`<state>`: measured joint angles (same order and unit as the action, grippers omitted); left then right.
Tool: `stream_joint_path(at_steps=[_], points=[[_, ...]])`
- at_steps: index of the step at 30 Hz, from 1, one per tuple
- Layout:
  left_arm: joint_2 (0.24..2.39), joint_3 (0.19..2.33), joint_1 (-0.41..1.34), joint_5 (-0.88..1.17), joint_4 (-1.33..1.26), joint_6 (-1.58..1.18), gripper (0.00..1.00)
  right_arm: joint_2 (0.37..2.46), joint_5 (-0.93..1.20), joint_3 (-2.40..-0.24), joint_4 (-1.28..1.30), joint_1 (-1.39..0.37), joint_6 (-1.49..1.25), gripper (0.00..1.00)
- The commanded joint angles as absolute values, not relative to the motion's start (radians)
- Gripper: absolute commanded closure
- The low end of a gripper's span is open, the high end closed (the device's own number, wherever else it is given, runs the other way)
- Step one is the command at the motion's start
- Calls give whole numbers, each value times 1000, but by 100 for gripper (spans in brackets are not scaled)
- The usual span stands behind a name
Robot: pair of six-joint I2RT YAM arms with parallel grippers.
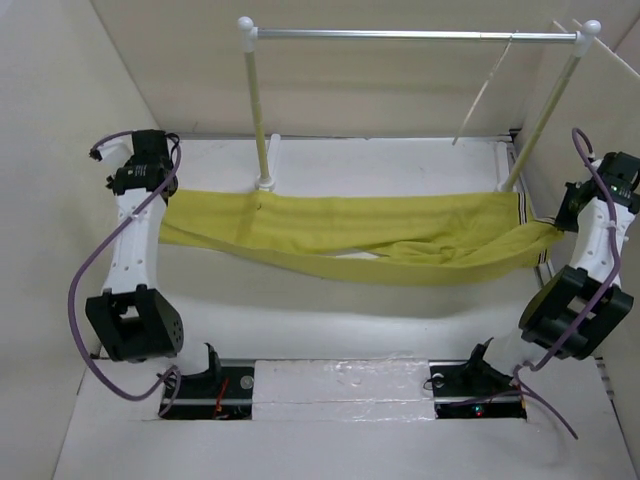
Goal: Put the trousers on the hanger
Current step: Fold the trousers
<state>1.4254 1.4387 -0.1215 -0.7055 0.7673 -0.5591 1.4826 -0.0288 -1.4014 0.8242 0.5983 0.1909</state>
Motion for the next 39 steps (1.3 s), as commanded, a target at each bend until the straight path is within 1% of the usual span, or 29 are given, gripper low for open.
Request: stream_joint_path(at_steps=[1, 3, 5, 7, 9, 10, 11, 13, 14, 15, 16, 17, 18, 20, 21, 23, 26, 27, 28, 29, 30, 31, 32, 33, 34, 35, 37, 38, 39], points=[[1500, 1549, -179, -710, 795, -623, 100, 1541, 104, -1476, 618, 612, 147, 100], [1552, 1601, -222, -700, 805, -615, 100, 1619, 107, -1553, 617, 600, 126, 100], [1649, 1655, -222, -729, 827, -618, 100, 1676, 115, -1615, 618, 578, 100, 100], [1750, 1744, -233, -707, 825, -606, 100, 1756, 155, -1682, 586, 565, 69, 100], [1817, 1852, -233, -690, 836, -597, 100, 1808, 161, -1730, 568, 537, 23, 100], [1886, 1889, -233, -678, 844, -565, 100, 1865, 158, -1777, 569, 526, 5, 99], [1916, 1922, -233, -670, 851, -566, 100, 1893, 156, -1799, 572, 517, 3, 95], [1980, 1913, -233, -614, 810, -540, 100, 1939, 164, -1833, 589, 497, 2, 68], [2015, 1939, -233, -609, 840, -546, 96, 1968, 181, -1842, 592, 497, 2, 57], [2060, 2039, -233, -614, 883, -557, 78, 1971, 189, -1835, 586, 497, 3, 41], [2125, 2078, -233, -595, 903, -539, 64, 1964, 186, -1819, 565, 497, 11, 35], [2149, 2120, -224, -583, 920, -487, 52, 1932, 181, -1777, 555, 497, 14, 31], [2157, 2149, -224, -592, 925, -495, 33, 1907, 189, -1744, 546, 497, 14, 28], [2125, 2131, -224, -542, 884, -482, 18, 1815, 198, -1679, 486, 497, 14, 24], [2122, 2157, -224, -558, 894, -498, 5, 1784, 212, -1616, 467, 497, 17, 21], [2080, 2149, -224, -545, 907, -506, 3, 1723, 221, -1574, 456, 497, 46, 20], [1941, 2002, -224, -506, 847, -526, 3, 1570, 212, -1455, 437, 462, 80, 22], [1898, 1870, -224, -482, 818, -526, 5, 1478, 198, -1409, 413, 450, 81, 33], [1812, 1802, -224, -477, 796, -552, 6, 1430, 198, -1305, 400, 434, 83, 43], [1763, 1719, -224, -460, 723, -552, 8, 1380, 198, -1246, 381, 417, 78, 61], [1719, 1554, -224, -409, 682, -546, 12, 1326, 207, -1186, 330, 379, 74, 100], [1648, 1484, -236, -393, 646, -552, 16, 1228, 224, -1069, 295, 353, 68, 100], [1628, 1420, -236, -379, 597, -557, 23, 1186, 244, -1013, 264, 325, 69, 100], [1617, 1326, -245, -342, 572, -554, 27, 1145, 264, -968, 246, 274, 72, 100], [1623, 1301, -255, -318, 546, -552, 27, 1100, 276, -938, 242, 250, 84, 100], [1640, 1286, -285, -293, 545, -560, 32, 1094, 296, -886, 235, 226, 93, 100], [1704, 1270, -325, -214, 531, -571, 35, 1104, 380, -867, 294, 172, 165, 86], [1722, 1267, -360, -192, 520, -568, 31, 1124, 388, -868, 342, 158, 185, 80], [1774, 1276, -385, -126, 506, -561, 28, 1117, 374, -842, 413, 135, 214, 56]])
